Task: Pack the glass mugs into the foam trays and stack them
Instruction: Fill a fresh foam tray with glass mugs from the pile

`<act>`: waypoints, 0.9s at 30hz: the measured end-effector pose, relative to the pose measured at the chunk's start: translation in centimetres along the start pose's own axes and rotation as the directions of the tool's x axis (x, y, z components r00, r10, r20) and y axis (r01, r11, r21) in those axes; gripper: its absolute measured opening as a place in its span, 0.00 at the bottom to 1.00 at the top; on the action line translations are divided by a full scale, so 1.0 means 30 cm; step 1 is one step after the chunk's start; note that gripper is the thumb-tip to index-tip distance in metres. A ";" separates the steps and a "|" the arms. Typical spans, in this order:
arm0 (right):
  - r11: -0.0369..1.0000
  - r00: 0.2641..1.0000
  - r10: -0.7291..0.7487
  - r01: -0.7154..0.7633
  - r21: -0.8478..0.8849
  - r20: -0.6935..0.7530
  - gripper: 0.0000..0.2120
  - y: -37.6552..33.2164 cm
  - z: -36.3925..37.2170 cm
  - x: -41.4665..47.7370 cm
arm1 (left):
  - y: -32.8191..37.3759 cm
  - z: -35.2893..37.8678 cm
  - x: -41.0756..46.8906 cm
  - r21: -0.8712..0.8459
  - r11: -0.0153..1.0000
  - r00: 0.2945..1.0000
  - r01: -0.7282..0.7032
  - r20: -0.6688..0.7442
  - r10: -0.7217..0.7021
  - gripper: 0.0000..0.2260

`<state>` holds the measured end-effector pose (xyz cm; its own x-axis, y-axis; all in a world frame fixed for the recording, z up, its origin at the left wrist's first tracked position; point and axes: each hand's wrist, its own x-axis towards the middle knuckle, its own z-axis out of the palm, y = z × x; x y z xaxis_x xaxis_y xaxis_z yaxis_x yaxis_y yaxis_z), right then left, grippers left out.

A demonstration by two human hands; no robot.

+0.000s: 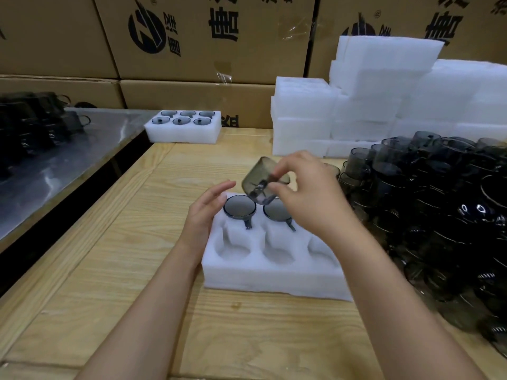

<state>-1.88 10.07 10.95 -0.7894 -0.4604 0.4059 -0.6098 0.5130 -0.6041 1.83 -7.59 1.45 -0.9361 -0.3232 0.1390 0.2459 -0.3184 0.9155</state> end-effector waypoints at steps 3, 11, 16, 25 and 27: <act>0.999 0.998 -0.012 0.010 0.048 0.059 0.04 -0.009 0.053 0.024 | 0.004 -0.005 -0.004 -0.003 1.000 0.998 -0.018 0.063 0.018 0.40; 0.988 0.986 -0.031 0.006 0.157 0.162 0.06 -0.022 0.105 0.024 | 0.009 -0.040 0.004 0.283 0.950 0.983 -0.131 0.162 0.088 0.31; 0.966 0.962 -0.077 0.007 0.259 0.262 0.22 -0.015 0.090 0.016 | 0.026 -0.071 0.001 0.202 0.971 0.973 -0.125 0.217 0.080 0.20; 0.985 0.915 -0.108 0.046 0.166 0.389 0.14 0.008 0.036 0.018 | 0.050 -0.103 -0.005 0.183 0.981 0.931 0.066 0.342 -0.126 0.41; 0.992 0.901 -0.080 0.030 0.123 0.427 0.12 0.007 0.032 0.012 | 0.058 -0.108 -0.003 0.124 0.986 0.938 0.115 0.312 -0.149 0.43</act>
<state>-2.23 9.32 10.30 -0.6322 -0.7653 0.1208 -0.6198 0.4059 -0.6717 3.15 -11.00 1.80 -0.9935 0.0218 0.1117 0.1032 -0.2406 0.9651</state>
